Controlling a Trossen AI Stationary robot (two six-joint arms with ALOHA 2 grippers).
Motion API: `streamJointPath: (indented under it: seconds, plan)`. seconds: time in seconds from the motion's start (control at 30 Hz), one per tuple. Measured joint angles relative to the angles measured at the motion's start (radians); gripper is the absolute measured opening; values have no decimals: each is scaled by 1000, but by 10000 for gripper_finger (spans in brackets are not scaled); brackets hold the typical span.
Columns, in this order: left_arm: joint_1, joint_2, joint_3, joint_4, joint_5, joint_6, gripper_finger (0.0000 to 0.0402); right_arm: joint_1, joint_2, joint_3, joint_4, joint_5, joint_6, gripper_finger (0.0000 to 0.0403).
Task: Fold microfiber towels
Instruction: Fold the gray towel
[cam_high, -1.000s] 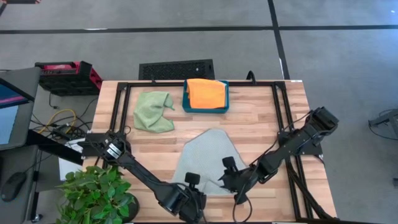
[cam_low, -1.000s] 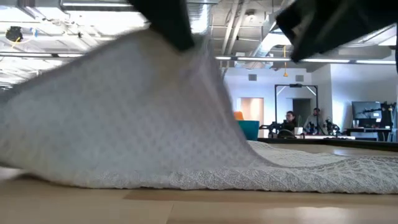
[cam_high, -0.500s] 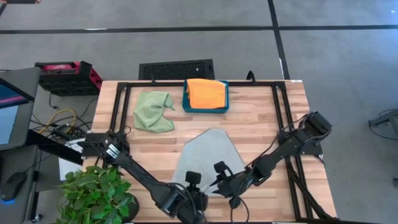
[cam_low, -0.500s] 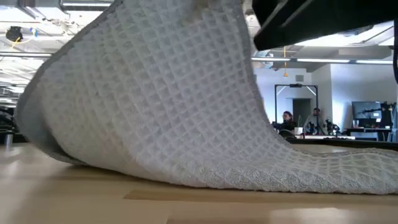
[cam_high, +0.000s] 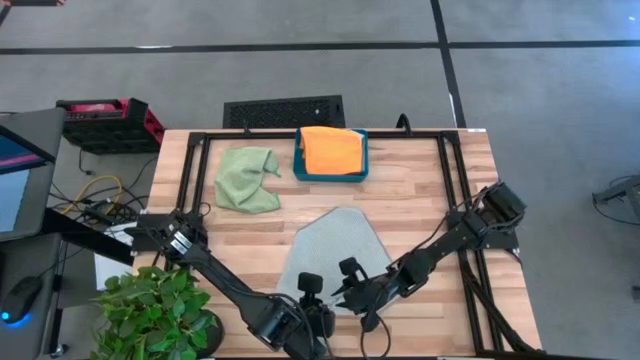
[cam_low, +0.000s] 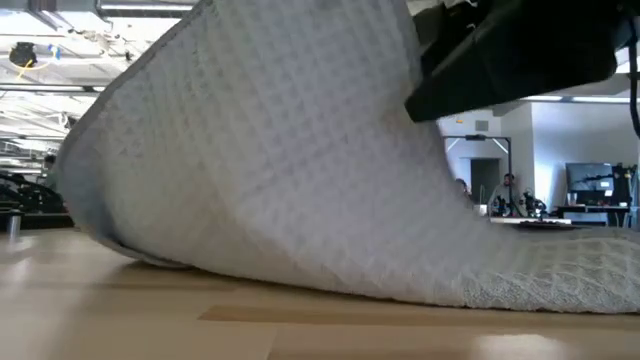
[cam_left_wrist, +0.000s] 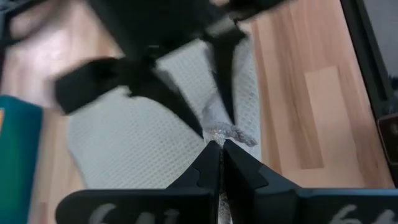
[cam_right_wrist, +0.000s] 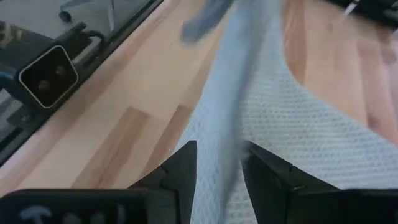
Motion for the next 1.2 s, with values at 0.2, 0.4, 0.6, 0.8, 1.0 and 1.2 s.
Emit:
streamJointPath:
  seconds: [0.2, 0.4, 0.6, 0.8, 1.0, 1.2]
  plan:
    - [-8, -3, 132, -156, -66, -62, 0, 17, 14, 1, -45, -1, 42, 150]
    - [-12, -5, 257, -283, -108, -134, 0, 52, 11, 0, -132, -1, 128, 150]
    - [-17, -30, 251, -333, -138, -165, 0, 90, 11, 0, -253, 1, 221, 147]
    - [-18, -55, 253, -358, -173, -206, 0, 106, 11, 0, -372, 4, 331, 130]
    - [-22, -71, 255, -395, -175, -227, 0, 128, 11, 0, -489, 3, 418, 117]
    - [-23, -79, 255, -434, -176, -255, 0, 162, 8, 4, -585, 12, 486, 118]
